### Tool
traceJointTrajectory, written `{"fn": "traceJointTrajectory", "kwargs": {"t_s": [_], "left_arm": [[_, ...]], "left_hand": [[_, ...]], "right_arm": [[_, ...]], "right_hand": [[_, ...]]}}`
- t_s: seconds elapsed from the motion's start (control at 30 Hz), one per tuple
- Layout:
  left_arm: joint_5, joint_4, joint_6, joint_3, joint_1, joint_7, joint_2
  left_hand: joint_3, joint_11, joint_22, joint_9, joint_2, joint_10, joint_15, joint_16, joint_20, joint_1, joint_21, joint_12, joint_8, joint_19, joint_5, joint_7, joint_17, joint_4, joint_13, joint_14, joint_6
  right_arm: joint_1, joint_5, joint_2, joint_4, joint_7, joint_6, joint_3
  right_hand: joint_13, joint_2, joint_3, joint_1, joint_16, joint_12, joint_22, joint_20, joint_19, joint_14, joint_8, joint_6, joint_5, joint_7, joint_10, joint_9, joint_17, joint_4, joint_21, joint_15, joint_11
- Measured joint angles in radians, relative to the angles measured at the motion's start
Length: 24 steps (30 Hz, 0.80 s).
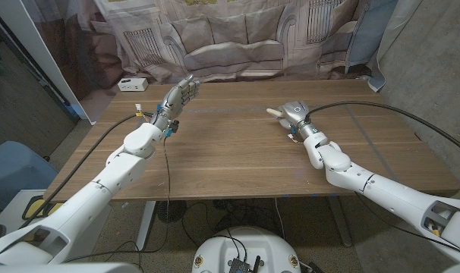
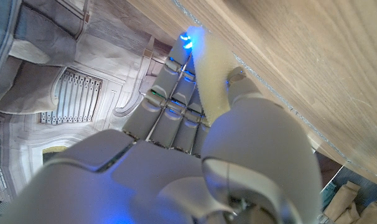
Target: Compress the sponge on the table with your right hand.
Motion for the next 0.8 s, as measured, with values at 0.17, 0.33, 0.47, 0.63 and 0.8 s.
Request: {"fn": "traceJointTrajectory", "kwargs": {"t_s": [0.17, 0.33, 0.47, 0.63, 0.8], "left_arm": [[0.0, -0.006, 0.0, -0.002, 0.005, 0.003, 0.002], [0.0, -0.011, 0.002, -0.003, 0.009, 0.005, 0.004], [0.0, -0.015, 0.005, -0.003, 0.011, 0.006, 0.005], [0.0, -0.017, 0.007, -0.003, 0.013, 0.007, 0.005], [0.0, -0.018, 0.009, -0.003, 0.013, 0.008, 0.005]], "left_hand": [[0.0, 0.0, 0.0, 0.0, 0.0, 0.0, 0.0, 0.0, 0.0, 0.0, 0.0, 0.0, 0.0, 0.0, 0.0, 0.0, 0.0, 0.0, 0.0, 0.0, 0.0], [0.0, 0.0, 0.0, 0.0, 0.0, 0.0, 0.0, 0.0, 0.0, 0.0, 0.0, 0.0, 0.0, 0.0, 0.0, 0.0, 0.0, 0.0, 0.0, 0.0, 0.0], [0.0, 0.0, 0.0, 0.0, 0.0, 0.0, 0.0, 0.0, 0.0, 0.0, 0.0, 0.0, 0.0, 0.0, 0.0, 0.0, 0.0, 0.0, 0.0, 0.0, 0.0], [0.0, 0.0, 0.0, 0.0, 0.0, 0.0, 0.0, 0.0, 0.0, 0.0, 0.0, 0.0, 0.0, 0.0, 0.0, 0.0, 0.0, 0.0, 0.0, 0.0, 0.0], [0.0, 0.0, 0.0, 0.0, 0.0, 0.0, 0.0, 0.0, 0.0, 0.0, 0.0, 0.0, 0.0, 0.0, 0.0, 0.0, 0.0, 0.0, 0.0, 0.0, 0.0]], "right_arm": [[0.006, -0.018, 0.0, 0.01, 0.01, 0.0, -0.01], [0.011, -0.032, -0.001, 0.017, 0.022, 0.0, -0.018], [0.014, -0.038, -0.001, 0.021, 0.033, 0.0, -0.022], [0.018, -0.043, -0.001, 0.026, 0.045, 0.0, -0.027], [0.022, -0.047, 0.001, 0.031, 0.06, -0.001, -0.032]], "right_hand": [[0.0, 0.001, -0.006, 0.0, 0.0, 0.0, 0.0, 0.0, 0.0, 0.0, 0.0, 0.0, 0.0, 0.0, 0.0, 0.0, 0.0, -0.002, 0.0, 0.0, 0.0], [-0.005, -0.003, -0.008, -0.013, -0.008, 0.0, 0.0, 0.0, 0.0, 0.0, 0.0, 0.0, 0.0, 0.0, 0.0, 0.0, 0.0, 0.0, 0.0, 0.0, 0.0], [-0.005, -0.008, -0.012, -0.019, -0.008, 0.0, 0.0, 0.004, -0.004, -0.018, 0.0, -0.002, 0.0, -0.002, -0.005, 0.0, -0.001, 0.004, 0.0, -0.003, -0.005], [-0.005, -0.013, -0.02, -0.024, -0.018, -0.008, 0.0, 0.004, -0.014, -0.031, 0.0, -0.014, 0.0, -0.003, -0.009, 0.0, -0.003, 0.005, -0.002, 0.005, -0.001], [-0.005, -0.021, -0.026, -0.032, -0.022, -0.015, -0.003, 0.006, -0.028, -0.046, 0.0, -0.027, 0.0, -0.002, -0.029, 0.0, 0.0, 0.004, -0.009, 0.014, -0.007]]}}
